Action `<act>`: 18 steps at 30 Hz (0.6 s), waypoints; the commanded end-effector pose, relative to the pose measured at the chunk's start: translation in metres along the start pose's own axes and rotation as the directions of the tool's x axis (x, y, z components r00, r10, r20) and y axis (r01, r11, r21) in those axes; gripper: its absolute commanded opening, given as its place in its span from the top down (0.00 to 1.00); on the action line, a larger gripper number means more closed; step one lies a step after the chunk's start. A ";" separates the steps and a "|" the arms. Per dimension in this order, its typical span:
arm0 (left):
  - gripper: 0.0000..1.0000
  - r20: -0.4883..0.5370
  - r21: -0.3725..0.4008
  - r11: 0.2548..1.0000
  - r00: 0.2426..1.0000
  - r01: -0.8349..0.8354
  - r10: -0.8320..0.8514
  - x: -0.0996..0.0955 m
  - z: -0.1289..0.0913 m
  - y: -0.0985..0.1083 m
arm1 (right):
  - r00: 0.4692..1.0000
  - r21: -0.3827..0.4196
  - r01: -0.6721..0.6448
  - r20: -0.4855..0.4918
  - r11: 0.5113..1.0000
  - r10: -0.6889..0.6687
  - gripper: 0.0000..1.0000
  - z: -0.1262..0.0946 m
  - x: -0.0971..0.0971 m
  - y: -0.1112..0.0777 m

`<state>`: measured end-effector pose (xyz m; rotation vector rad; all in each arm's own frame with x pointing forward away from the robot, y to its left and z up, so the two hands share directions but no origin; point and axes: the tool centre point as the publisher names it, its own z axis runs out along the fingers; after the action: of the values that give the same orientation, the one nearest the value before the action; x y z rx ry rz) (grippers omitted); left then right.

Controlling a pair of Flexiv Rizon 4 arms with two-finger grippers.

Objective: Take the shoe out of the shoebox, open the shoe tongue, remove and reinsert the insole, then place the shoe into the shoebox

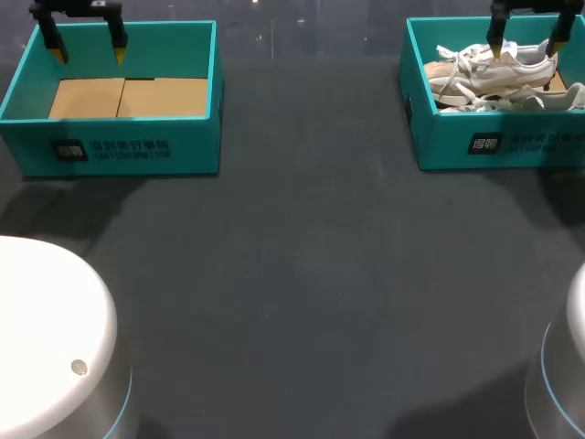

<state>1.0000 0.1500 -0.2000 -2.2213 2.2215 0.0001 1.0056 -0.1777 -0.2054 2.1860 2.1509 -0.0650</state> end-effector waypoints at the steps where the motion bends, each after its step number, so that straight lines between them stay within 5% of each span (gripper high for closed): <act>1: 0.00 0.000 0.000 1.000 1.000 0.000 0.000 0.000 0.000 0.000 | 1.000 -0.014 -0.014 0.009 1.000 0.014 0.00 0.004 -0.018 -0.004; 18: 0.00 0.000 0.000 1.000 1.000 0.000 0.000 0.000 0.000 0.000 | 0.997 -0.004 -0.044 0.064 0.999 0.044 0.00 0.055 -0.098 0.006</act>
<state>1.0000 0.1499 -0.2000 -2.2212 2.2216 0.0001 1.0048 -0.2734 -0.2447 2.1895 2.0561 -0.1338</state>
